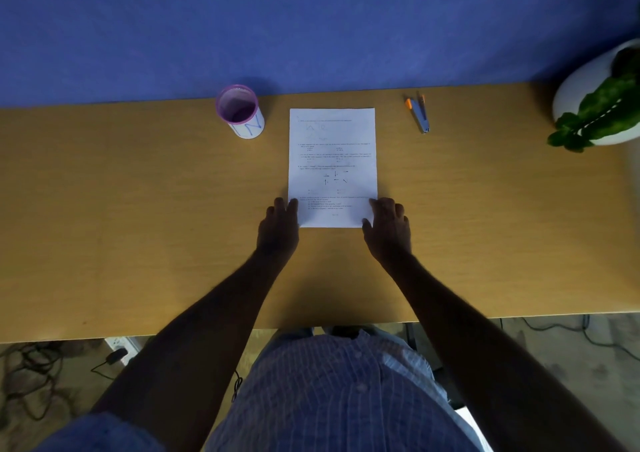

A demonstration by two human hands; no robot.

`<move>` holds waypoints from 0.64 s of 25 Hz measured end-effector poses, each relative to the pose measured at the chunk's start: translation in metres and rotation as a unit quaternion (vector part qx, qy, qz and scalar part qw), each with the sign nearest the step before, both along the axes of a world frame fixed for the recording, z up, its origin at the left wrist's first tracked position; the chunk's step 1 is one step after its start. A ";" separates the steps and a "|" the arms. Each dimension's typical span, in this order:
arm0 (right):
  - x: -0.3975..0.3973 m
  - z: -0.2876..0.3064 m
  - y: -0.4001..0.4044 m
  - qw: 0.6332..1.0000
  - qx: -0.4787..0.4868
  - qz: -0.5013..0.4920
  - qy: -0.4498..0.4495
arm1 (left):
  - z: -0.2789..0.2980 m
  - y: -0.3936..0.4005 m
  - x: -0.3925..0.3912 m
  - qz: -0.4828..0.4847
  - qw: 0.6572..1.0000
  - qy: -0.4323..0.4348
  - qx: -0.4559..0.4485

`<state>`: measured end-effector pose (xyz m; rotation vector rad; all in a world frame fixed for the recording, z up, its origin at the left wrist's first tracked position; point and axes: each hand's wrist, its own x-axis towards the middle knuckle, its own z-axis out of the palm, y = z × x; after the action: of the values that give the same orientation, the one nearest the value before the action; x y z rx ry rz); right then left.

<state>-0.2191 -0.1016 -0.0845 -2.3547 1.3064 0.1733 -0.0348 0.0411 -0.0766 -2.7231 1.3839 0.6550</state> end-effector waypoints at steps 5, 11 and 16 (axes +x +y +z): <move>-0.002 0.002 0.000 0.999 -0.012 0.031 0.018 | 0.000 0.004 0.001 -0.031 0.999 -0.031 0.011; -0.009 0.001 0.006 0.996 -0.005 0.081 0.046 | -0.002 0.010 -0.001 -0.066 0.997 -0.015 0.024; -0.008 0.000 0.009 0.996 0.002 0.073 0.050 | -0.002 0.013 0.001 -0.070 0.997 -0.019 0.017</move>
<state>-0.2274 -0.0931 -0.0842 -2.4662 1.1761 0.3439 -0.0343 0.0540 -0.0789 -2.5693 1.5233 0.6078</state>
